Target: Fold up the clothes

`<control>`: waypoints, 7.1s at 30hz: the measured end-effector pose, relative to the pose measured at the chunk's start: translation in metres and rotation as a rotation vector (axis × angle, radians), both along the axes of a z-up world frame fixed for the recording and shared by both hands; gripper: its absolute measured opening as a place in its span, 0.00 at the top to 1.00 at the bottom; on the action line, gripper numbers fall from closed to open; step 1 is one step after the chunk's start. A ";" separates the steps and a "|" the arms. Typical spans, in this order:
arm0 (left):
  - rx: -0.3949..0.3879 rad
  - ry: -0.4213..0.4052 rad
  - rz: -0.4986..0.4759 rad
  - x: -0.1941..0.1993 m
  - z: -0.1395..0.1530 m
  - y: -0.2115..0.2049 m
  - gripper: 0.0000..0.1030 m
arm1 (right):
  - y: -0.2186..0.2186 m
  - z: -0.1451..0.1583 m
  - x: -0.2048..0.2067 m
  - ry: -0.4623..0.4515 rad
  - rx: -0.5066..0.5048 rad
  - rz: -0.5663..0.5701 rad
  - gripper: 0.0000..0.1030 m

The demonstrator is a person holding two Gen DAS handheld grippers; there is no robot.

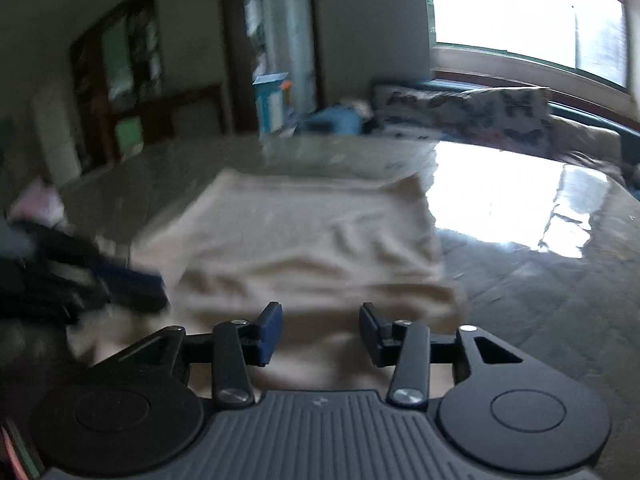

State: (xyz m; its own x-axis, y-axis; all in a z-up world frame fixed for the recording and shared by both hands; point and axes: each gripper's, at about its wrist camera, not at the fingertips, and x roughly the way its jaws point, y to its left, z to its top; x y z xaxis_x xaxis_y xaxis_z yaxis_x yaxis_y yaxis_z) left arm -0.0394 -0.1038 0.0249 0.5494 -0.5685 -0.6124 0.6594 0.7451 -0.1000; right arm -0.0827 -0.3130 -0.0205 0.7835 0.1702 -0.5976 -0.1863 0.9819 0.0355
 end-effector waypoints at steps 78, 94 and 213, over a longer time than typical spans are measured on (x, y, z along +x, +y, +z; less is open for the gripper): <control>-0.084 -0.087 0.116 -0.030 0.058 0.023 0.76 | -0.017 0.020 -0.032 -0.088 0.039 -0.030 0.12; 0.009 -0.080 0.005 -0.019 0.034 0.024 0.71 | -0.024 0.017 -0.009 -0.007 0.116 -0.088 0.59; 0.013 -0.010 -0.053 -0.020 -0.003 0.023 0.95 | 0.018 0.015 -0.004 0.115 0.164 0.163 0.79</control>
